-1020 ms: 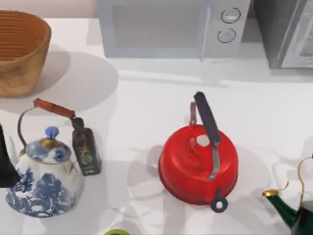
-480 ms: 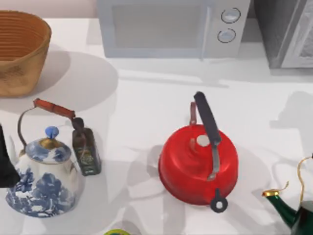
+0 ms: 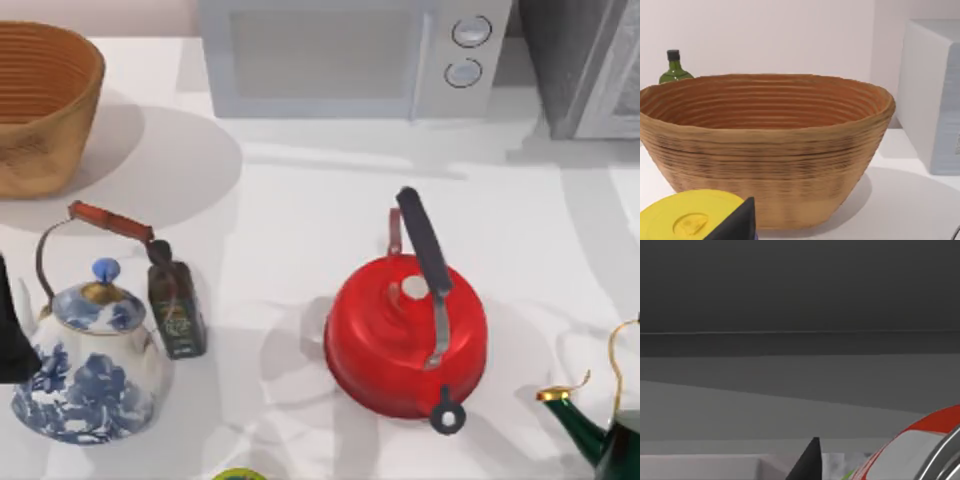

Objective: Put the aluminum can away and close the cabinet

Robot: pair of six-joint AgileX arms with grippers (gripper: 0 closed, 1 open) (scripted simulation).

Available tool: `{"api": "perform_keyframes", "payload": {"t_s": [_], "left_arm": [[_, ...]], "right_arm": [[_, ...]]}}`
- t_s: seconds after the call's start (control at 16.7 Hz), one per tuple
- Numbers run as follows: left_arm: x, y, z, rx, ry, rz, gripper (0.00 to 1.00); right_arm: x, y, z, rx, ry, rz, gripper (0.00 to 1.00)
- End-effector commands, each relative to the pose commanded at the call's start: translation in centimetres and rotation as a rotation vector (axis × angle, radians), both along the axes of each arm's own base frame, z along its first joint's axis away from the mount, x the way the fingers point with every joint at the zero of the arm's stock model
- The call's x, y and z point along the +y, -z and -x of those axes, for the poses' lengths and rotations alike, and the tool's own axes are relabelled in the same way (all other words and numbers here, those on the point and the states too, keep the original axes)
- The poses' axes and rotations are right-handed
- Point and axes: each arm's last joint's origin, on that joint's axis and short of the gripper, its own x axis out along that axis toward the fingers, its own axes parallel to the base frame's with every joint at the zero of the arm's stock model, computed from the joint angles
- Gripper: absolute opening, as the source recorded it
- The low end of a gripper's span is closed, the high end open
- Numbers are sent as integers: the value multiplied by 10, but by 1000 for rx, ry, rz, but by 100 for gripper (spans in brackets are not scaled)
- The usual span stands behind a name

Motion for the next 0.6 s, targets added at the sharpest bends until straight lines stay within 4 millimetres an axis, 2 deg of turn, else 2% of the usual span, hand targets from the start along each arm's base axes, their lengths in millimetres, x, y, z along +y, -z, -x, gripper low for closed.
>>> {"api": "perform_keyframes", "payload": {"t_s": [0.24,0.6], "left_arm": [[0,0,0,0,0,0,100],[0,0,0,0,0,0,100]], "right_arm": [[11,-30,-25,17,-9,4,0],[14,-37,-33,29,-12,9,0]]}}
